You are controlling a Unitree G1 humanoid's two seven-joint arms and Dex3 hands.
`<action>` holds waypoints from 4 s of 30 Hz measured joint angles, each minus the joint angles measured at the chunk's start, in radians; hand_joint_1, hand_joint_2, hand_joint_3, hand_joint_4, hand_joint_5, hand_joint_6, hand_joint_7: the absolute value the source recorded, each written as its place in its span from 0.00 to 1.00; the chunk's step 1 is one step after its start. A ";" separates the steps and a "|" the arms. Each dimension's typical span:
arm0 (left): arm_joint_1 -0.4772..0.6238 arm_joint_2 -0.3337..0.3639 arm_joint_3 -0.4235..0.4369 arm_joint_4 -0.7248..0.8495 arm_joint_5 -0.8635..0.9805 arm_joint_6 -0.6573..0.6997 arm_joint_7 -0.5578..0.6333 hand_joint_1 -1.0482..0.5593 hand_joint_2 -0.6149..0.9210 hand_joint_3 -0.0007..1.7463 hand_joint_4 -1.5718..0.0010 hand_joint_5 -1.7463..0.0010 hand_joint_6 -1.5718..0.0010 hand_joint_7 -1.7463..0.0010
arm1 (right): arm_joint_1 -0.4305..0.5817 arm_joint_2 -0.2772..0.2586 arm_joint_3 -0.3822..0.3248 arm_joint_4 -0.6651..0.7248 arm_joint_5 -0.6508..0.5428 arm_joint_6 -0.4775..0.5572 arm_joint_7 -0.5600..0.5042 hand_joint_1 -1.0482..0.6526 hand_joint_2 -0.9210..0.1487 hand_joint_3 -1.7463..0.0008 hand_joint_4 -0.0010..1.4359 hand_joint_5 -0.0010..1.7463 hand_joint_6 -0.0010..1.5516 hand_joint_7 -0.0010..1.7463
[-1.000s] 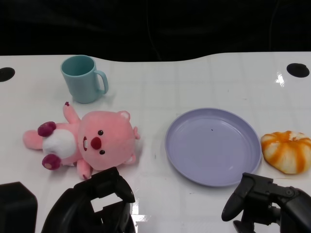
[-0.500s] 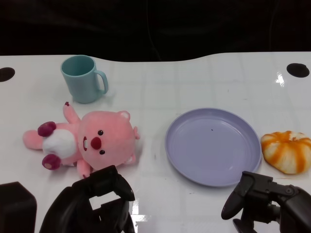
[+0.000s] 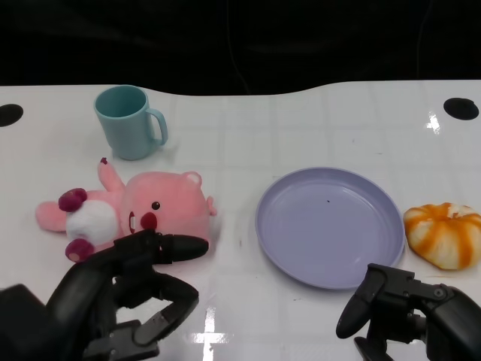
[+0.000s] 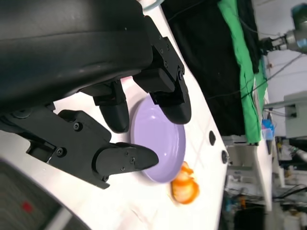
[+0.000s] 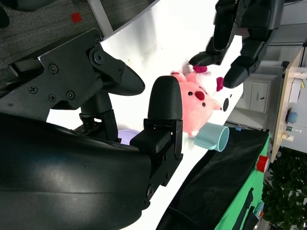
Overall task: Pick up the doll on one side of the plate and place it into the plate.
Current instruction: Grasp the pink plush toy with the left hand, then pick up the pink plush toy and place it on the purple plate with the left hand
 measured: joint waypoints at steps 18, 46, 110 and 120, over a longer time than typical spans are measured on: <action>-0.112 0.277 0.067 -0.014 0.527 -0.138 -0.025 0.20 1.00 0.05 1.00 0.71 0.87 1.00 | -0.008 0.000 0.000 0.013 0.003 0.000 -0.001 0.53 0.30 0.42 0.44 0.97 0.36 0.79; -0.577 0.350 -0.221 0.507 1.031 -0.085 -0.124 0.20 1.00 0.01 0.98 0.78 0.85 0.99 | 0.003 -0.003 -0.022 0.017 0.019 0.000 0.004 0.55 0.29 0.42 0.43 0.98 0.35 0.79; -0.811 0.087 -0.395 1.338 0.789 -0.399 0.383 0.56 0.79 0.53 0.43 0.00 0.53 0.00 | 0.035 -0.006 -0.032 -0.039 0.015 0.007 0.005 0.52 0.30 0.42 0.45 0.96 0.36 0.79; -0.697 0.090 -0.281 1.127 0.689 -0.368 0.315 0.58 0.68 0.73 0.40 0.00 0.50 0.00 | 0.028 -0.006 -0.032 -0.029 0.012 0.007 0.006 0.53 0.30 0.42 0.44 0.96 0.36 0.78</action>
